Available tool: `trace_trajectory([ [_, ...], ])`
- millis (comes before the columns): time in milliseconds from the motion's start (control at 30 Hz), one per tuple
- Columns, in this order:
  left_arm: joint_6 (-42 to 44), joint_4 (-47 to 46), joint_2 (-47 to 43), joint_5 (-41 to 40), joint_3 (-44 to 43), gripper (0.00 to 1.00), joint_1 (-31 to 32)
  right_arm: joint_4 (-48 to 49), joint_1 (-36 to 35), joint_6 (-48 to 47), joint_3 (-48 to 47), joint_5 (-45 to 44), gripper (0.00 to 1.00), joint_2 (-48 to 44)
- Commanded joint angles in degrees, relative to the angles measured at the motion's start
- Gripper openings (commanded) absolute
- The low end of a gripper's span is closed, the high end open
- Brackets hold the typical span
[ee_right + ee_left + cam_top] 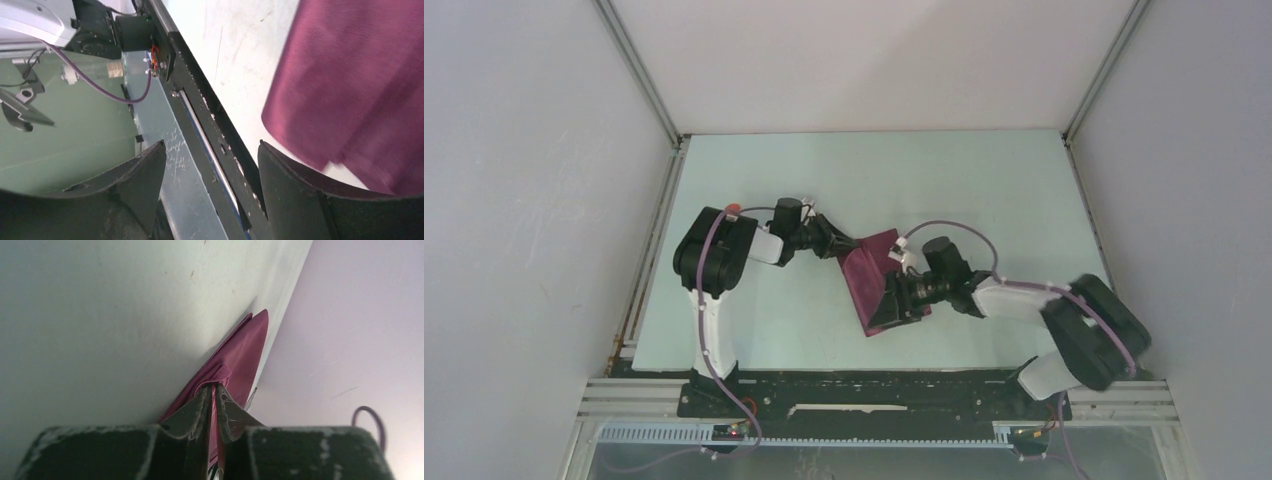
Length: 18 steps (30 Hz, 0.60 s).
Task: Fold the napkin into a case and place the utensils inside
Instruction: Fold the lower triangle-folded napkin at the center of the board.
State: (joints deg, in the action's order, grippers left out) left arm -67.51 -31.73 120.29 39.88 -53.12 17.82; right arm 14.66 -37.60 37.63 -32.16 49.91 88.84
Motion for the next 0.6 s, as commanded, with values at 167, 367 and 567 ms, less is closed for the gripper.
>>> trace_trajectory([
  [167,5.4,9.6,-14.7,0.3,-5.2,0.54,-0.4,-36.2,20.8,-13.4,-3.7,-19.0,0.76,-15.5],
  [367,11.6,20.6,-24.5,-2.9,-4.0,0.71,3.2,-38.3,29.8,-13.8,-4.1,-15.2,0.74,-10.1],
  [567,17.6,31.3,-32.5,-22.7,2.5,0.72,17.7,-31.8,28.7,-12.6,-3.9,-10.6,0.68,-2.7],
])
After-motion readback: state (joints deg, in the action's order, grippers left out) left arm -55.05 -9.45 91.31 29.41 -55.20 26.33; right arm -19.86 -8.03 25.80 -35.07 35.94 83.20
